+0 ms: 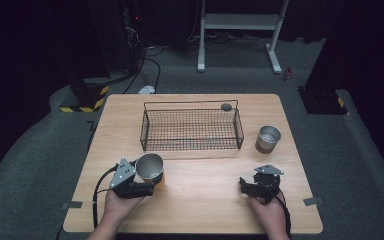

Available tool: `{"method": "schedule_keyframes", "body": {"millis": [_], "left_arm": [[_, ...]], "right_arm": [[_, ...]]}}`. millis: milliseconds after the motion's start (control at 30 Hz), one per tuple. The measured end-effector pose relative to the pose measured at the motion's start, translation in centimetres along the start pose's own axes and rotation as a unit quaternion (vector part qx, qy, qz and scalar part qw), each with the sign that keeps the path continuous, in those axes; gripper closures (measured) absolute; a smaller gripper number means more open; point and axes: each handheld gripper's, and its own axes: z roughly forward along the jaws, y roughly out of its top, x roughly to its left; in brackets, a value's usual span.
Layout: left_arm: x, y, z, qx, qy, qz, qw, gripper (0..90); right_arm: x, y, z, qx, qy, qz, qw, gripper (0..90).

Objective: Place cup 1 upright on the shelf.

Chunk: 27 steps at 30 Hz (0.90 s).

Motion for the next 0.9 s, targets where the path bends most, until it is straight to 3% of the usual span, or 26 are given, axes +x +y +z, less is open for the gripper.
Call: {"method": "schedule_keyframes", "body": {"millis": [900], "left_arm": [[0.2, 2.3, 1.8, -0.014, 0.008, -0.007, 0.9998, 13.7]], "right_arm": [[-0.1, 0.0, 0.1, -0.002, 0.003, -0.007, 1.0000, 11.3]]}}
